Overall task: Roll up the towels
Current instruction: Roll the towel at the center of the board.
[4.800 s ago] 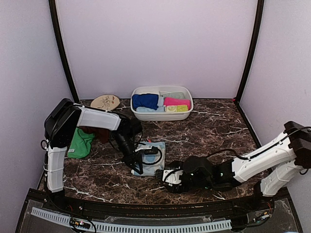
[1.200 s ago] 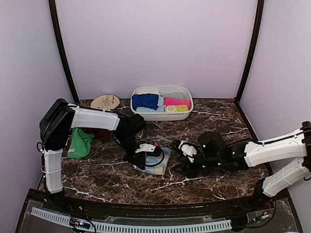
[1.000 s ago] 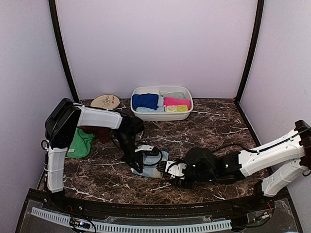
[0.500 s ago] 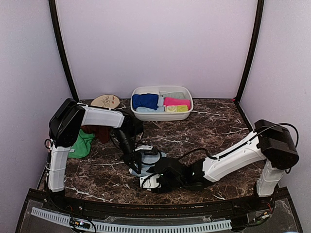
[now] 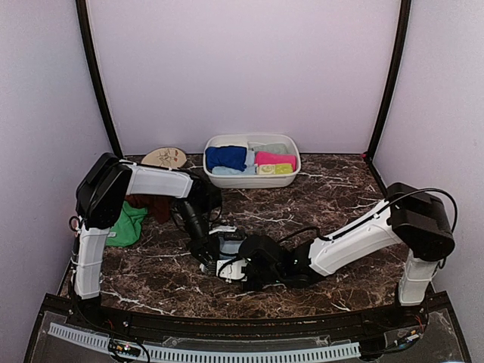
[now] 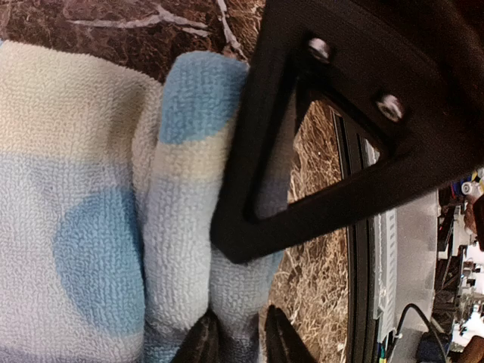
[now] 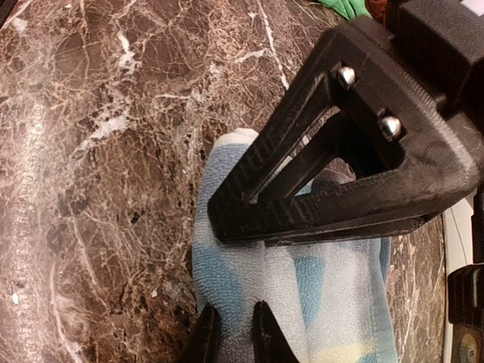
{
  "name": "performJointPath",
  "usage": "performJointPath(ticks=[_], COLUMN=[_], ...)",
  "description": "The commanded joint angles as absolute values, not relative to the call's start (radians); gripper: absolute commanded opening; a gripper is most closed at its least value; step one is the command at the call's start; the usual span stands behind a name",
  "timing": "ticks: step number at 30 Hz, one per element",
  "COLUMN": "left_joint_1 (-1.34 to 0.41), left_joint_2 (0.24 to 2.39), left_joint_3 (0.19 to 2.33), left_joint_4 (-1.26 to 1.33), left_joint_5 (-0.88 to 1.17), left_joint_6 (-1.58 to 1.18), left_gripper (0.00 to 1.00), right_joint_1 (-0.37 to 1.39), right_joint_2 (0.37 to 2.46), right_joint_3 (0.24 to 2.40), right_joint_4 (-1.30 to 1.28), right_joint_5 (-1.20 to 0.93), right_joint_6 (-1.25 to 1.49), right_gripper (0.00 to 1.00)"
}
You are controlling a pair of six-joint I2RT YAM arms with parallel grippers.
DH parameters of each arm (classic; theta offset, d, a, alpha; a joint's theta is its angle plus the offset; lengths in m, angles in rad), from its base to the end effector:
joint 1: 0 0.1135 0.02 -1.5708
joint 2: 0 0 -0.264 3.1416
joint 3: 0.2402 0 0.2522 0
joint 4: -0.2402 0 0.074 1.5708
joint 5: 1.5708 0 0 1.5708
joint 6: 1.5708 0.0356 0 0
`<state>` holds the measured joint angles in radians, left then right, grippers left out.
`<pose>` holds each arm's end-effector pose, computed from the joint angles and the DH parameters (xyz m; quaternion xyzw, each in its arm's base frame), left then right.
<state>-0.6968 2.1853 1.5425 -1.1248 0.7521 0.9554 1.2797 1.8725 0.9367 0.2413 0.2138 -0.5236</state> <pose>0.2794 -0.2655 0.1323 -0.6562 -0.6539 0.3742 0.0435 0.1150 0.3577 0.1343 -0.6781 0.5940 0.0659 0.4277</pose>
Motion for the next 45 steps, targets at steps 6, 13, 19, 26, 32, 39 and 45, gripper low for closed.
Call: performJointPath(ticks=[6,13,19,26,32,39,45], left_joint_1=[-0.628,-0.516,-0.530,-0.711,-0.789,-0.818,-0.822], left_joint_2=[2.031,1.751,1.565,1.623,1.748,1.867,1.925], left_joint_3=[1.462,1.177,1.031,1.109,1.208,1.299,1.327], left_joint_4=[-1.075,-0.812,-0.629,-0.601,-0.525,-0.505,-0.501], left_joint_5=[0.733,0.699,0.651,0.465,0.354,0.266,0.261], left_joint_6=[0.918,0.874,0.906,0.987,1.020,1.080,1.084], left_gripper=[0.47,0.48,0.58,0.61,0.61,0.60,0.55], right_joint_1=[1.192,1.028,0.891,0.810,0.763,0.730,0.728], right_joint_2=[1.932,1.904,2.008,2.078,2.111,2.134,2.145], right_joint_3=[0.928,0.922,0.980,0.953,0.947,0.954,0.978], right_joint_4=[0.198,0.255,0.289,0.422,0.395,0.326,0.279], right_joint_5=[0.022,-0.365,-0.730,-0.881,-0.889,-0.894,-0.896], right_joint_6=[-0.181,0.171,0.503,0.729,0.784,0.733,0.700], right_gripper=[0.04,0.00,0.00,0.00,0.00,0.00,0.00])
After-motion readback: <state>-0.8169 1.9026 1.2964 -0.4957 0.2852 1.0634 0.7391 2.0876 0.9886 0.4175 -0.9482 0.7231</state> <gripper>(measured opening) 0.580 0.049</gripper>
